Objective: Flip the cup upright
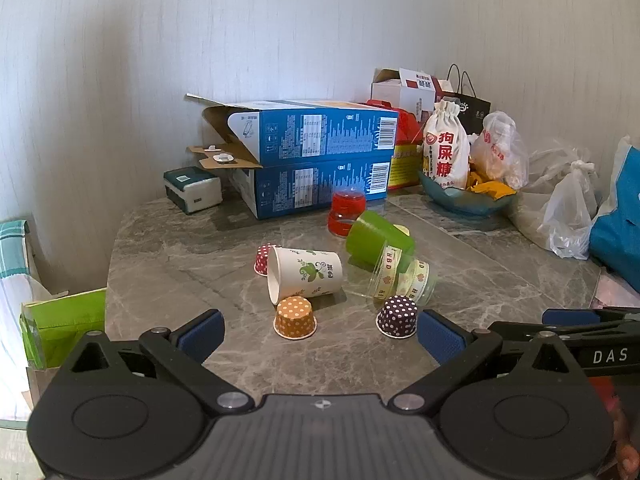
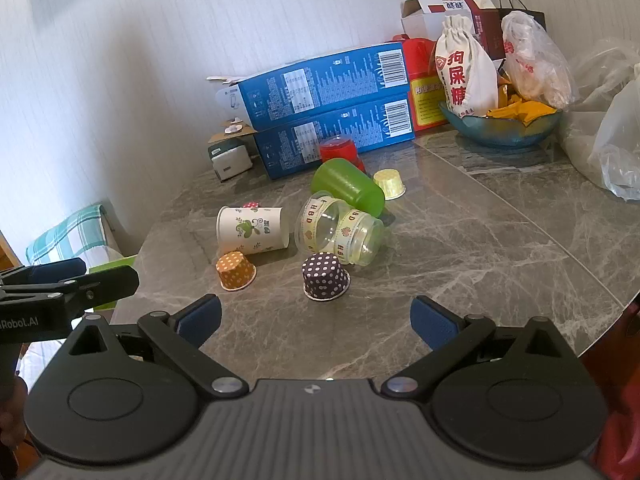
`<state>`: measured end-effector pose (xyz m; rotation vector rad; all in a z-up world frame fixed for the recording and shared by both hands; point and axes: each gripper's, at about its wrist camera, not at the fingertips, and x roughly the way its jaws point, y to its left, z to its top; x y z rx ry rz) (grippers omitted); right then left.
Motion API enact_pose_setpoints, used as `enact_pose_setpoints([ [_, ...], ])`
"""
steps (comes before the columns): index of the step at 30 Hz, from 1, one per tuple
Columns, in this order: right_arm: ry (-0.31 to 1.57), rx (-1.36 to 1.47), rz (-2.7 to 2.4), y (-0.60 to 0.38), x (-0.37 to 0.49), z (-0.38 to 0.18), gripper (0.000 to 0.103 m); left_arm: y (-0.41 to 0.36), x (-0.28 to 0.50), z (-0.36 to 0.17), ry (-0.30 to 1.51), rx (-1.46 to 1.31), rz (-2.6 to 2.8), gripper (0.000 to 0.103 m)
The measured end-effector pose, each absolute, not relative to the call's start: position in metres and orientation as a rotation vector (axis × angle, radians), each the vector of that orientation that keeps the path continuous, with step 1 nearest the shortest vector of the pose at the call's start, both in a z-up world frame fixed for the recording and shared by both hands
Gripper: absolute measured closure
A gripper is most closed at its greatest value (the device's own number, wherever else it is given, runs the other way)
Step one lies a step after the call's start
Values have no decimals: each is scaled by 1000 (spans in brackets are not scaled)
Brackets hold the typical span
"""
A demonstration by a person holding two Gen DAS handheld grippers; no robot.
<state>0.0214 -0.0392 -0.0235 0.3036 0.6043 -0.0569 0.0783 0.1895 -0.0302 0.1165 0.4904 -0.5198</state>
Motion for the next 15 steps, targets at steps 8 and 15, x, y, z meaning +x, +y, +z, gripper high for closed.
enact_pose_setpoints([
  [8,606,305,-57,-40,21,-24,1,190,79,-30,493,116,-517,0],
  [15,612,304,-61,-39,21,-25,1,192,79,-30,494,105,-516,0],
])
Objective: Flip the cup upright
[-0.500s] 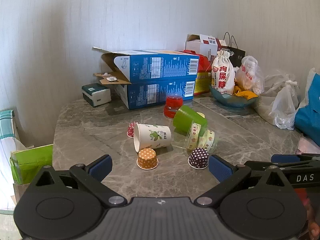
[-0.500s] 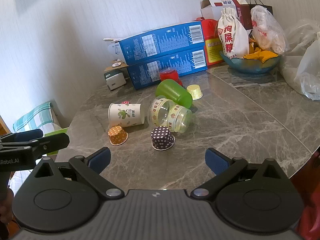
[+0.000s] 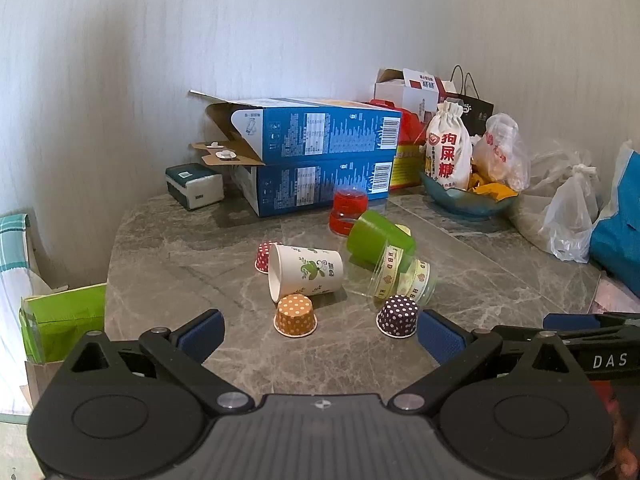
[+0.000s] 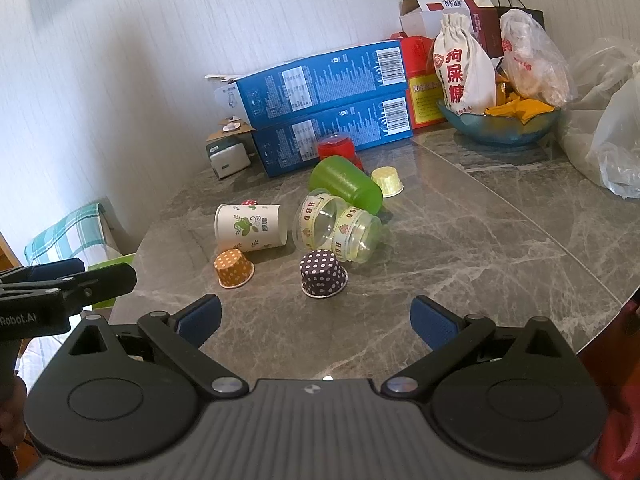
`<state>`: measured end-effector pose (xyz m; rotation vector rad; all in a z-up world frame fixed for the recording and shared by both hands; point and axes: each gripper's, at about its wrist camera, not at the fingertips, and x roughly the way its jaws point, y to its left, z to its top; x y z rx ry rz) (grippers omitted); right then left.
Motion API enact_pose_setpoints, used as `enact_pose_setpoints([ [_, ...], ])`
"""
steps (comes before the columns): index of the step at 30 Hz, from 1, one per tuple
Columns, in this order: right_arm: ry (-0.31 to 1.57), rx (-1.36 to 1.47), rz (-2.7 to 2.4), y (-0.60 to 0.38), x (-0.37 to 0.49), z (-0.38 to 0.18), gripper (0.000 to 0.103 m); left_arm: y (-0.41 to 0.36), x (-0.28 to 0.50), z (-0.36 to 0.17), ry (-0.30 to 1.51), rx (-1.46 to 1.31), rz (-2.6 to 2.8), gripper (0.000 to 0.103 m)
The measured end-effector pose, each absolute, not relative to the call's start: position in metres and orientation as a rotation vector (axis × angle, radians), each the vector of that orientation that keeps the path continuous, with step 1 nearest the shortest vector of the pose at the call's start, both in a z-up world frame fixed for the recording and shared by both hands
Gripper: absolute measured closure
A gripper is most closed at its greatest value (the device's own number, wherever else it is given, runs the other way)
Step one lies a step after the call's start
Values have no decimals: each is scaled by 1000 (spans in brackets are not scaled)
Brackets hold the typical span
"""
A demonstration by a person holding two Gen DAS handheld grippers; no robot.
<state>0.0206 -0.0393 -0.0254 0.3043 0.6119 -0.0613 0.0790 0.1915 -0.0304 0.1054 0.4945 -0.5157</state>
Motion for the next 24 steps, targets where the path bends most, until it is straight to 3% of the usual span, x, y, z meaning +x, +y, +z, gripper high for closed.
enact_pose_setpoints([
  [24,614,302,-63,-39,18,-24,1,192,77,-29,497,98,-518,0],
])
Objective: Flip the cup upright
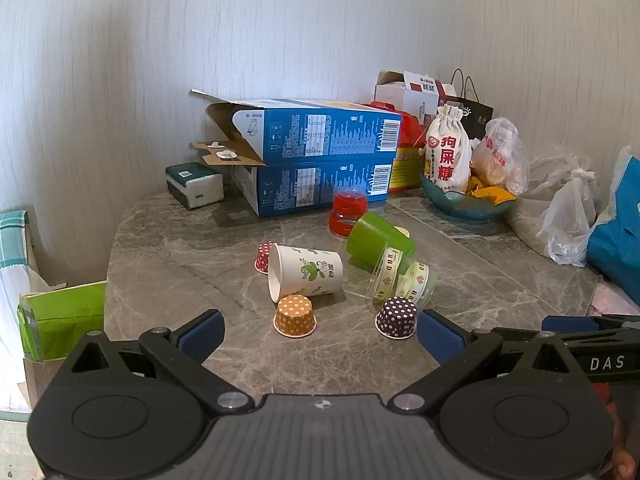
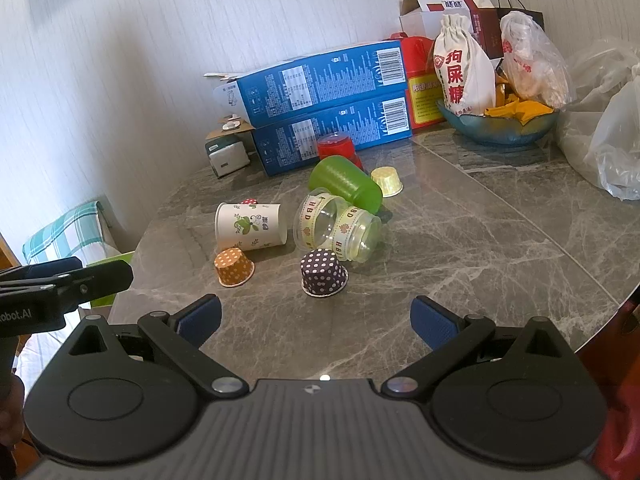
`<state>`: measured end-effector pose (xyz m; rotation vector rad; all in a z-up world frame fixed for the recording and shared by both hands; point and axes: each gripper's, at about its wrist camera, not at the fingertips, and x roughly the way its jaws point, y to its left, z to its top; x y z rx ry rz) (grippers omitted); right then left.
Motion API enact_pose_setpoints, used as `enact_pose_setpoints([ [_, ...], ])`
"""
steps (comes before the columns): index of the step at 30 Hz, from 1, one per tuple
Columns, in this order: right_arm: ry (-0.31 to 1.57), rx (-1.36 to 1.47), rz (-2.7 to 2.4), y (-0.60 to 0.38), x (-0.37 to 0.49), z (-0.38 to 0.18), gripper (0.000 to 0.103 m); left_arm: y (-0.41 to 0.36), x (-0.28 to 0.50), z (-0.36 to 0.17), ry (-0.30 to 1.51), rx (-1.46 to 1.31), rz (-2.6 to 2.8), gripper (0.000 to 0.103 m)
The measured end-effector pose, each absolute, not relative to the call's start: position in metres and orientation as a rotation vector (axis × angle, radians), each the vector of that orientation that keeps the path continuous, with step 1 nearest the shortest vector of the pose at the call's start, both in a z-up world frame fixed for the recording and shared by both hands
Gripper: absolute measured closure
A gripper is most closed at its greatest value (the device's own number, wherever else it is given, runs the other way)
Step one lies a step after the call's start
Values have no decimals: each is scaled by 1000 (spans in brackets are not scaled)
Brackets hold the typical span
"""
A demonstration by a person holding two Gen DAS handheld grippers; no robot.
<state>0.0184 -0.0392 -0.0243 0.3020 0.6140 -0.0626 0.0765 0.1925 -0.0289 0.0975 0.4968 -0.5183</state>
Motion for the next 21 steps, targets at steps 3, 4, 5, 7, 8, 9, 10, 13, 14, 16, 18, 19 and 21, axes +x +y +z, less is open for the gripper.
enact_pose_setpoints([
  [3,614,302,-63,-39,18,-24,1,193,77,-29,497,96,-519,0],
  [4,615,302,-63,-39,18,-24,1,193,77,-29,498,95,-518,0],
  [5,615,302,-63,-39,18,-24,1,193,77,-29,498,95,-519,0],
  [7,615,303,-63,-39,18,-24,1,193,77,-29,498,95,-518,0],
  [8,616,304,-62,-40,18,-24,1,193,77,-29,498,97,-518,0],
  [9,617,307,-63,-40,18,-24,1,193,78,-29,499,96,-518,0],
  [10,620,308,-64,-40,18,-24,1,193,77,-30,500,95,-517,0],
  [13,627,309,-67,-41,17,-25,1,194,77,-30,503,89,-519,0],
  [14,631,310,-68,-41,17,-25,1,194,78,-30,503,88,-519,0],
  [16,634,306,-70,-39,21,-25,1,195,78,-30,505,88,-522,0],
  [18,634,307,-69,-39,22,-24,1,196,80,-31,509,85,-523,0],
  [19,635,307,-68,-38,23,-24,1,196,80,-31,510,82,-524,0],
  [21,638,302,-70,-37,24,-24,1,197,82,-31,509,77,-528,0],
])
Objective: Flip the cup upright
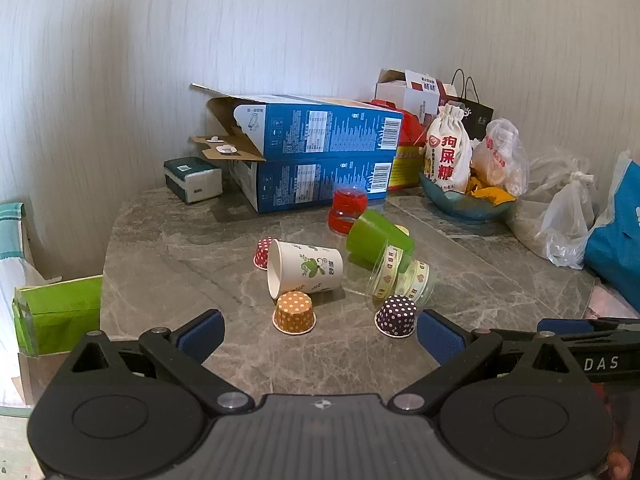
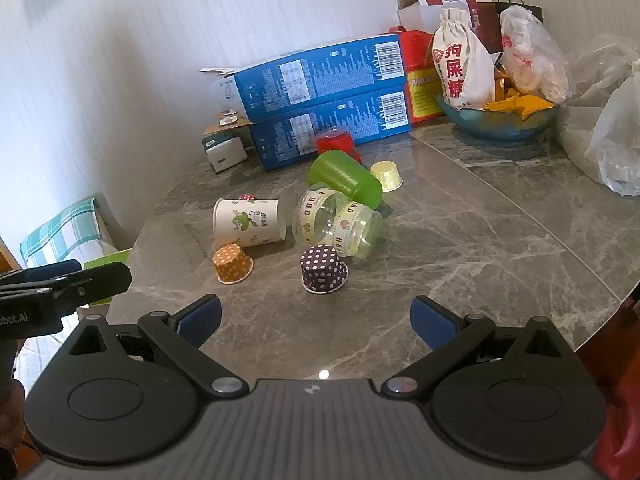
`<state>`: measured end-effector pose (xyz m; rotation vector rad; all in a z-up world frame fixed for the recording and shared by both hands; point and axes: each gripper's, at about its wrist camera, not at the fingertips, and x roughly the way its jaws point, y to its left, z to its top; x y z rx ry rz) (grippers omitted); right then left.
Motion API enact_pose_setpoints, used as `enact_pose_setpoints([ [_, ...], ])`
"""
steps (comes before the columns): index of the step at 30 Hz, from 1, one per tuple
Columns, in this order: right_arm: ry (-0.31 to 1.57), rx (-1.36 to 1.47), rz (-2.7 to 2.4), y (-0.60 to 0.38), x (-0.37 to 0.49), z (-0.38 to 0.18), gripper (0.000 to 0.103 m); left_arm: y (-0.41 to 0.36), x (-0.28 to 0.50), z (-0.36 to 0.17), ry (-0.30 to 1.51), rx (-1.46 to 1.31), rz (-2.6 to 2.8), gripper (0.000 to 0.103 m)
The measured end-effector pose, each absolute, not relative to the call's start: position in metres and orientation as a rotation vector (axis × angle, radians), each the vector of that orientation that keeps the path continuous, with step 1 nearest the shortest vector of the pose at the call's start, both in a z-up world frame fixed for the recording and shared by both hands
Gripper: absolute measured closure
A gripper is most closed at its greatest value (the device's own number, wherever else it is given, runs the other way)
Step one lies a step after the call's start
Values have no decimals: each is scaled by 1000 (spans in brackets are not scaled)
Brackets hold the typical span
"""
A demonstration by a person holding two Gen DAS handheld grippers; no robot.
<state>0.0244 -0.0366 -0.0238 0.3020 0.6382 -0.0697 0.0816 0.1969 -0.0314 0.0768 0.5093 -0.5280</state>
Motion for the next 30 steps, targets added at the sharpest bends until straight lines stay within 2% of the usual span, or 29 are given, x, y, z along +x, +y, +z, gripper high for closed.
enact_pose_setpoints([
  [9,665,264,-77,-28,38,-24,1,202,88,-33,517,60,-538,0],
  [18,673,108,90,-20,81,-8,1,216,98,-34,502,73,-543,0],
  [23,683,-141,318,-9,140,5,1,227,105,-35,502,80,-518,0],
  [25,715,-261,352,-2,166,8,6,231,108,-37,514,89,-477,0],
  [27,696,-404,398,8,182,6,7,237,112,-38,528,73,-450,0],
  [30,771,-564,482,22,215,-3,7,255,120,-39,552,20,-428,0],
])
